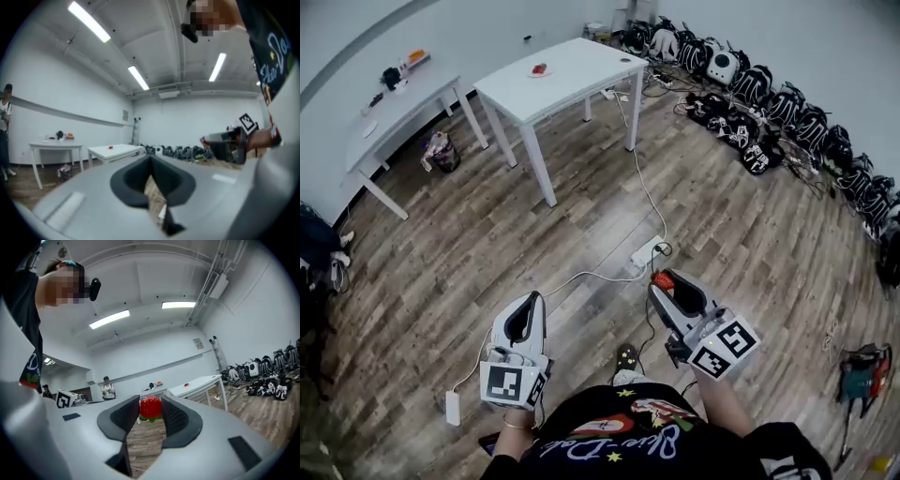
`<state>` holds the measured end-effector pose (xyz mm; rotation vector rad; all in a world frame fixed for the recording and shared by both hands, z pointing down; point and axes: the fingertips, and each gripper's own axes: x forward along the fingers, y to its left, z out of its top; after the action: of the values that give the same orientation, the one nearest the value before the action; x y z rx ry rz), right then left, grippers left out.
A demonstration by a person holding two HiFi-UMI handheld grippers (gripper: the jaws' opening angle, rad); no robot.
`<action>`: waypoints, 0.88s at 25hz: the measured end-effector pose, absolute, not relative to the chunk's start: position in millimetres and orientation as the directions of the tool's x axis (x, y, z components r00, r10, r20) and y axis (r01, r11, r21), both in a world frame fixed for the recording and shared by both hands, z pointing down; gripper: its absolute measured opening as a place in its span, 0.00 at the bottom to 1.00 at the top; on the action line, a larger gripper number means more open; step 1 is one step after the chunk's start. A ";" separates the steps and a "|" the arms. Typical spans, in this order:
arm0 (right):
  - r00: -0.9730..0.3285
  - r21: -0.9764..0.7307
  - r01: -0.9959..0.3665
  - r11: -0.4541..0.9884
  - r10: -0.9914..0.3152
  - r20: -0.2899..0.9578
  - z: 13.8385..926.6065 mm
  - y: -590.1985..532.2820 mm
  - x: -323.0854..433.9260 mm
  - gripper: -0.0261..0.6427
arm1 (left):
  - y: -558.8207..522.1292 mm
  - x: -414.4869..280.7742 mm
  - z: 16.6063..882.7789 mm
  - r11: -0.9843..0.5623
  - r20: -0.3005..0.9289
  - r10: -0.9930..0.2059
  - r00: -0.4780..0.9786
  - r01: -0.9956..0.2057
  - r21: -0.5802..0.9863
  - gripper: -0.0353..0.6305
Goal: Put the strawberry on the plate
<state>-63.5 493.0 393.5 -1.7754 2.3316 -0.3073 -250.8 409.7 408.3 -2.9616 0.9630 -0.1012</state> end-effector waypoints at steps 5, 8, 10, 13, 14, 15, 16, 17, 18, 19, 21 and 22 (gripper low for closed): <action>-0.352 -0.310 -0.893 0.326 -0.936 0.031 401.3 426.9 -9.5 0.27 | 360.9 -165.3 392.9 -0.827 0.015 -0.558 0.830 -0.554 -0.099 0.04; -0.375 -0.309 -0.889 0.339 -0.925 0.064 409.5 379.2 13.9 0.27 | 321.5 -134.0 398.8 -0.833 0.040 -0.552 0.833 -0.547 -0.088 0.04; -0.388 -0.320 -0.882 0.346 -0.919 0.076 415.8 342.6 27.8 0.27 | 285.4 -120.3 407.5 -0.829 0.062 -0.559 0.827 -0.555 -0.076 0.04; -0.385 -0.314 -0.886 0.341 -0.919 0.089 426.0 277.3 49.1 0.27 | 219.2 -102.6 421.2 -0.822 0.069 -0.569 0.819 -0.567 -0.056 0.04; -0.382 -0.307 -0.889 0.340 -0.920 0.087 427.2 251.2 56.0 0.27 | 192.5 -96.4 424.7 -0.822 0.067 -0.570 0.819 -0.567 -0.050 0.04; -0.377 -0.299 -0.892 0.338 -0.922 0.084 426.7 223.4 63.2 0.27 | 164.1 -89.1 426.9 -0.823 0.062 -0.567 0.821 -0.565 -0.046 0.04; -0.372 -0.291 -0.896 0.335 -0.925 0.080 424.6 194.9 70.7 0.27 | 135.1 -80.9 427.0 -0.826 0.055 -0.563 0.824 -0.562 -0.045 0.04; -0.367 -0.283 -0.899 0.334 -0.927 0.074 420.8 166.4 78.0 0.27 | 106.1 -72.3 424.4 -0.829 0.045 -0.559 0.828 -0.557 -0.049 0.04; -0.365 -0.276 -0.901 0.334 -0.929 0.066 415.5 138.2 84.9 0.27 | 77.3 -63.6 419.4 -0.832 0.034 -0.554 0.832 -0.551 -0.057 0.04; -0.363 -0.268 -0.903 0.337 -0.930 0.056 408.8 110.5 91.6 0.27 | 48.9 -54.9 412.8 -0.835 0.026 -0.548 0.836 -0.546 -0.068 0.04; -0.359 -0.245 -0.908 0.340 -0.933 0.038 394.3 57.9 105.7 0.27 | -3.3 -35.6 398.7 -0.845 0.010 -0.531 0.847 -0.528 -0.081 0.04; -0.357 -0.234 -0.911 0.340 -0.934 0.031 387.6 33.8 112.4 0.27 | -26.6 -26.2 392.4 -0.851 -0.001 -0.519 0.855 -0.518 -0.085 0.04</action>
<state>112.4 33.8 387.6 -1.7148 2.4814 -0.3212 -26.2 -26.6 392.4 -2.9460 0.8251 -0.0335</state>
